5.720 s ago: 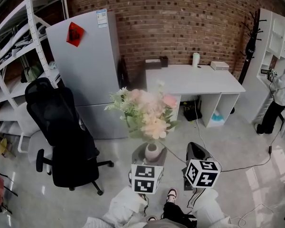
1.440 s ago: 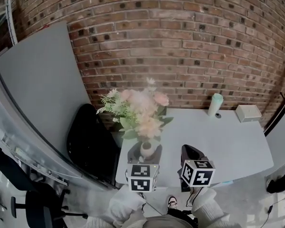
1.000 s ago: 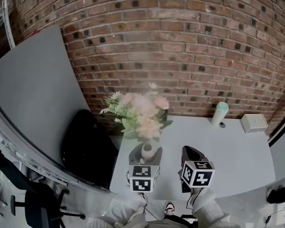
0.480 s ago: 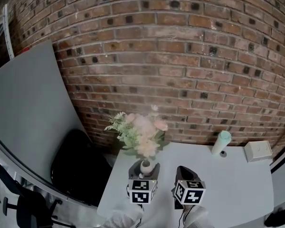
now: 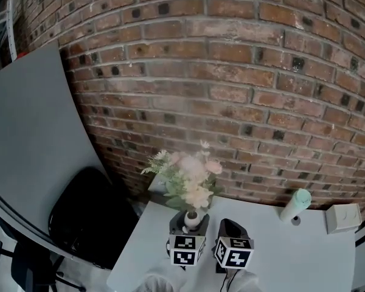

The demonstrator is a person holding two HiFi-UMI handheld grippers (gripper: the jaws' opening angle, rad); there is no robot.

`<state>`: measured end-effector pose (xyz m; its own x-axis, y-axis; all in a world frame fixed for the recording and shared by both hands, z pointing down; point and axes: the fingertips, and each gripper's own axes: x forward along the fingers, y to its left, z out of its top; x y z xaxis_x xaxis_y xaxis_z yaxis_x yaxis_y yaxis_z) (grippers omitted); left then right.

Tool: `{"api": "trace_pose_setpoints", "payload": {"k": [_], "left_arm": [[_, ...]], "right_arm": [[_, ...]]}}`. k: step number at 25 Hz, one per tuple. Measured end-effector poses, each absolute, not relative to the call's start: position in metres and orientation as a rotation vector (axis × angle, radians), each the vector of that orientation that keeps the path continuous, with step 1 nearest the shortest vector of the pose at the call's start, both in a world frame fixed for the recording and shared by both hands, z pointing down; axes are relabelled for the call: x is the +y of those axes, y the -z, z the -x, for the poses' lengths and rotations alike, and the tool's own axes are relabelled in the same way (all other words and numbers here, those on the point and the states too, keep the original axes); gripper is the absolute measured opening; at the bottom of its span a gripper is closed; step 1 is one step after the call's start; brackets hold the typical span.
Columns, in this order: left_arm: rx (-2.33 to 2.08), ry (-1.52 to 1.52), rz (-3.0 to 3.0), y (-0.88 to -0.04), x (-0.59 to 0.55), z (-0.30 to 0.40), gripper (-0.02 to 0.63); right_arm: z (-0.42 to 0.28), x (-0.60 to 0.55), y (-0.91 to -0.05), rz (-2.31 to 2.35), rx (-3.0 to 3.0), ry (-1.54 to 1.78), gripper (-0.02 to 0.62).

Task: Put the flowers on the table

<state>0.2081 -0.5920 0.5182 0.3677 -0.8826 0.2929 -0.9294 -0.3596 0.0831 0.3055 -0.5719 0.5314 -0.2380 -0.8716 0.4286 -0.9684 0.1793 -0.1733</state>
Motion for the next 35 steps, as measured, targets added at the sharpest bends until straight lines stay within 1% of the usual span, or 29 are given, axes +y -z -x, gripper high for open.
{"api": "trace_pose_setpoints", "payload": {"k": [7, 18, 35], "left_arm": [[-1.671, -0.269, -2.353, -0.563, -0.627, -0.21, 0.276], [-1.721, -0.295, -2.324, -0.607, -0.649, -0.215, 0.276], [-1.707, -0.33, -2.288, -0.638, -0.656, -0.214, 0.276]], "right_arm": [[-0.305, -0.611, -0.565, -1.734, -2.253, -0.6, 0.023], [-0.309, -0.629, -0.606, -1.719, -2.257, -0.675, 0.023], [-0.31, -0.635, -0.623, -1.729, -2.24, -0.708, 0.023]]}}
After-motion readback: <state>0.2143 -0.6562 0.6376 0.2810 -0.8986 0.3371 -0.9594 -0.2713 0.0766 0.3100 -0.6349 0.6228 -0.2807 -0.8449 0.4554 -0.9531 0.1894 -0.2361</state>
